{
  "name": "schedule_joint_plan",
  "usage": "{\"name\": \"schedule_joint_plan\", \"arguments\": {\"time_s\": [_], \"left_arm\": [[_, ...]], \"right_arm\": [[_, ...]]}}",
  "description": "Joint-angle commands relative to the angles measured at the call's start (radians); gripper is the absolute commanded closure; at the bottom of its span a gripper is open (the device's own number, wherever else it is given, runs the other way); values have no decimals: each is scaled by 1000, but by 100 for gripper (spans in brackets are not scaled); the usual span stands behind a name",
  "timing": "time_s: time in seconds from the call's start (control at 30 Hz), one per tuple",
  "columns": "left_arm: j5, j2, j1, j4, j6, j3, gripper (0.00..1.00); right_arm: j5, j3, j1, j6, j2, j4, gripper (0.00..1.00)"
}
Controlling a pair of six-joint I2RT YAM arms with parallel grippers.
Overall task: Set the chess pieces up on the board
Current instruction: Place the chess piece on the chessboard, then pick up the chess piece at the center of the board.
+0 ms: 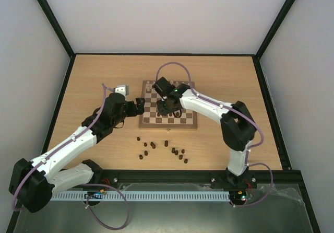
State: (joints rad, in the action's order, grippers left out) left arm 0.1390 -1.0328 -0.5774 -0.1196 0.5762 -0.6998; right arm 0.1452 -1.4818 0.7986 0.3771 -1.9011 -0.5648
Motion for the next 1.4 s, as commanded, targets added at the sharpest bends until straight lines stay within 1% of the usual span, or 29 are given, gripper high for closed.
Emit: {"name": "schedule_joint_plan", "arguments": {"time_s": [0.0,0.13,0.27,0.5,0.63,0.73,0.9,1.23,1.37], "left_arm": [[5,-1,7,19,4,13,0],[-2,-12,9,20,2,11,1],[-7,-20,10,23,1,10,1],[-34,-71,12,22,1,-4,0],[-40,-83,13,27,0,-4,0],[-48,-87,12,31,0,-3,0],[-50,-89,13,34,0,-1,1],[-50,-83,12,34,-2,1,0],[-51,-79,12,34,-1,2,1]], "right_arm": [[-8,62,9,10,162,-60,56],[2,174,23,34,279,-59,47],[-13,305,31,66,389,-39,41],[-23,476,50,127,509,-6,40],[-30,566,65,164,541,16,42],[-44,616,89,191,551,37,47],[-38,653,150,237,554,38,54],[-31,700,216,305,542,44,57],[-35,734,225,330,538,61,62]]}}
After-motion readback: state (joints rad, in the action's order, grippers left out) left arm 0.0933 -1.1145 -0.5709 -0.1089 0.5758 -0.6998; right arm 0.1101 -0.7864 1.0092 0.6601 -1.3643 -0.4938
